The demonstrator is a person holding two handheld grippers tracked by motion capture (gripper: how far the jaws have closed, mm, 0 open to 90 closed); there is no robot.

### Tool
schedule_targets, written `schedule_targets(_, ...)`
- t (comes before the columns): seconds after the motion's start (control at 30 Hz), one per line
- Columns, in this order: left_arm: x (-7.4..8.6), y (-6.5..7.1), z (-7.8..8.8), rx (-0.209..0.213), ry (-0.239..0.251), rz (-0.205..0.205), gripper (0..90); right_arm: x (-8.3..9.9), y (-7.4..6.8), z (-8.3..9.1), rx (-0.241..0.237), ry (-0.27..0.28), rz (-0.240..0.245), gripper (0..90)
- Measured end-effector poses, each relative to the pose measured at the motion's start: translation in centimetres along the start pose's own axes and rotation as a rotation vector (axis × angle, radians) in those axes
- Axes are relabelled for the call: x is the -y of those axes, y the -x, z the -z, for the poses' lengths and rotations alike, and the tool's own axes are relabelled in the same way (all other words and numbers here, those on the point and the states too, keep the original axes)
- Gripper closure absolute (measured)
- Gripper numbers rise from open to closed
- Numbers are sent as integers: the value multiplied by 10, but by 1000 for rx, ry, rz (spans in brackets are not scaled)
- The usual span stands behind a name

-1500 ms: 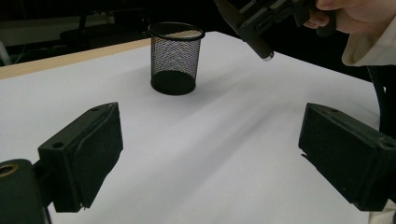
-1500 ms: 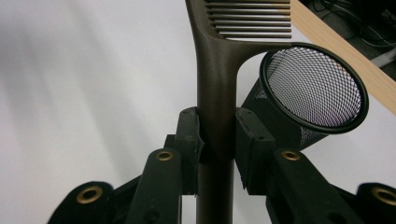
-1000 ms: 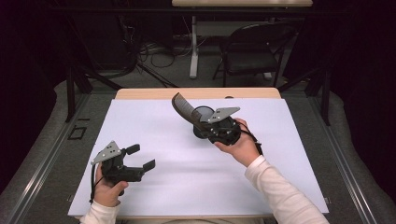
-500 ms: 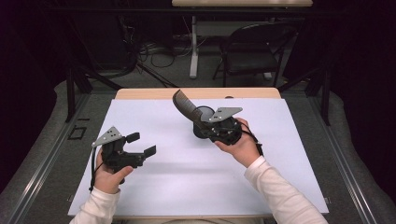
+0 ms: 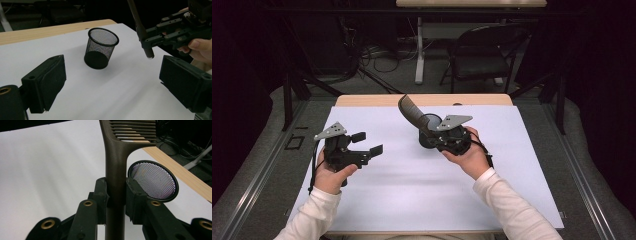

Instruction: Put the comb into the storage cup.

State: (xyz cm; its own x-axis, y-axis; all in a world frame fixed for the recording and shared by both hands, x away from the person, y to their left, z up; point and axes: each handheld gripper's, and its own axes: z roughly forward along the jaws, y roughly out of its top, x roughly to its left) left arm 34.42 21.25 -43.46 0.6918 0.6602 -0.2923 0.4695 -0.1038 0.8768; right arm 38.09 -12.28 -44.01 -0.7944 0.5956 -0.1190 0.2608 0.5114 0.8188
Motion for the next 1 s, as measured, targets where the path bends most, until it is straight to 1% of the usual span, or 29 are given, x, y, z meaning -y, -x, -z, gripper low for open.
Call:
schedule_targets(0.13,-6,-1,-5,6,-9,20,71,0,0,0,2,3,-2,729)
schedule_targets(0.17,-7,-2,-5,5,-14,22,83,0,0,0,3,3,-1,729)
schedule_targets(0.2,-9,-2,-6,7,-16,21,112,0,0,0,2,2,-2,729)
schedule_targets(0.27,-12,-2,-7,6,-12,27,162,0,0,-1,1,2,-2,729)
schedule_targets(0.4,-16,-2,-9,-4,-6,30,162,-1,0,-2,-11,-8,-11,729)
schedule_targets(0.5,-18,-3,-10,0,1,43,168,-1,0,-4,-14,-20,-16,729)
schedule_targets(0.63,-22,-4,-12,-1,6,53,191,0,2,-4,-14,-21,-24,729)
schedule_targets(0.83,-28,-5,-15,3,9,94,261,-1,2,-5,-20,-25,-37,728)
schedule_targets(1.0,-32,-4,-19,7,17,102,305,-2,1,-8,-28,-40,-38,728)
